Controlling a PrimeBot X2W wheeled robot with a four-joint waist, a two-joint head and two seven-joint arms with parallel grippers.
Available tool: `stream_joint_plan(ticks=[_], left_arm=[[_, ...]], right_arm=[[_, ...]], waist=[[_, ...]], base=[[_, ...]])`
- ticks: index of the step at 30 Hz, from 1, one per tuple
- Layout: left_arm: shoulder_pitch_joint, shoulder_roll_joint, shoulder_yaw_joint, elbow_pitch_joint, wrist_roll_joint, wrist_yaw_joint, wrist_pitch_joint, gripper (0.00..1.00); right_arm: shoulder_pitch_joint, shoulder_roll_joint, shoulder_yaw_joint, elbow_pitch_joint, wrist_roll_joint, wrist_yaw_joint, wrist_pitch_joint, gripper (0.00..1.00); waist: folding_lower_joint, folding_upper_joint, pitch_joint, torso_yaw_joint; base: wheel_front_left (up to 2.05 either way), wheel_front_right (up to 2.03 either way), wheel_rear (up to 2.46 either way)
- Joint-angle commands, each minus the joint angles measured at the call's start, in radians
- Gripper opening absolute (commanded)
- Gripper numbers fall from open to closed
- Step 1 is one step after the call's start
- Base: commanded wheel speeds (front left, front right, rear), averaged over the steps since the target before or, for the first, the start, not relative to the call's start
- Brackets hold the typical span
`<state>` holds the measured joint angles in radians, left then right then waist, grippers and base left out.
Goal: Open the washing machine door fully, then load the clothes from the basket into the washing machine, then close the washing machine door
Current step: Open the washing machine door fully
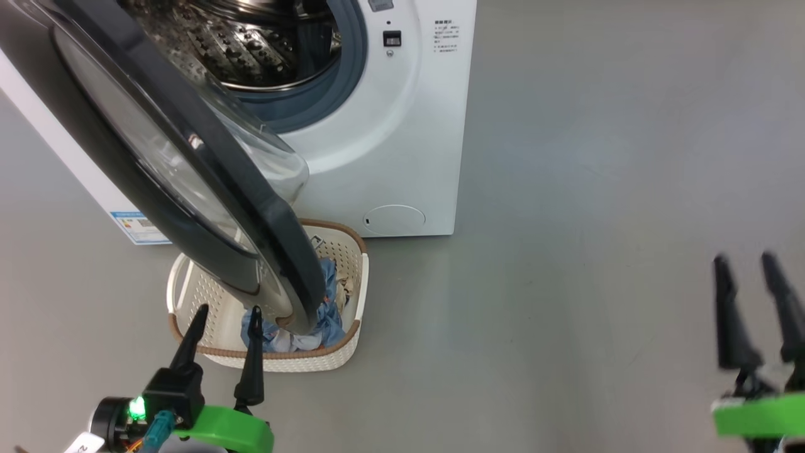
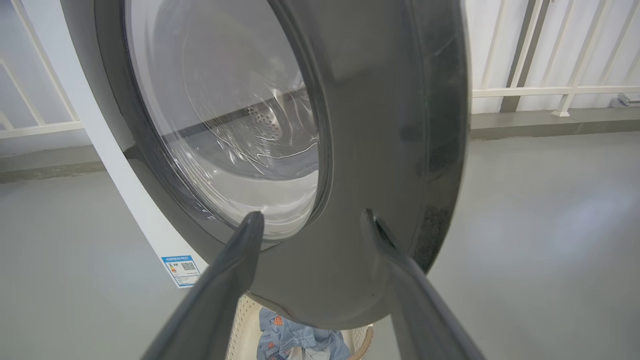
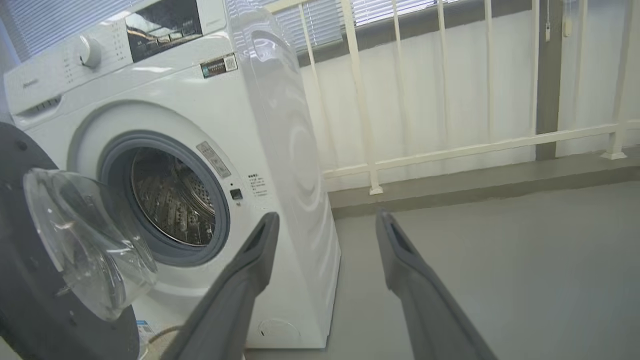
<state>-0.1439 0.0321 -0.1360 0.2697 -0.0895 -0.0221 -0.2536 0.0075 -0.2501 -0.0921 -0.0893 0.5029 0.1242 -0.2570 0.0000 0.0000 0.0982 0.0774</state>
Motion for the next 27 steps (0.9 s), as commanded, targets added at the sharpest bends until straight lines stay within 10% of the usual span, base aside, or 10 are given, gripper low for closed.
stream_joint_plan(ticks=[1,10,27], left_arm=[[-0.006,0.018,0.031,-0.026,0.007,-0.004,-0.008,1.0],[0.011,0.018,0.024,-0.018,-0.005,-0.004,-0.008,1.0],[0.028,0.018,0.032,-0.007,-0.015,-0.011,-0.008,1.0]], right_arm=[[0.019,-0.009,0.014,-0.011,-0.031,0.007,-0.004,1.0],[0.127,0.08,-0.014,0.078,-0.259,0.007,-0.005,1.0],[0.173,0.134,-0.041,0.112,-0.311,0.007,-0.005,1.0]], waist=[[0.0,0.0,-0.004,0.004],[0.0,0.0,-0.027,0.013],[0.0,0.0,-0.056,0.01]], base=[[0.0,0.0,0.0],[0.0,0.0,0.0],[0.0,0.0,0.0]])
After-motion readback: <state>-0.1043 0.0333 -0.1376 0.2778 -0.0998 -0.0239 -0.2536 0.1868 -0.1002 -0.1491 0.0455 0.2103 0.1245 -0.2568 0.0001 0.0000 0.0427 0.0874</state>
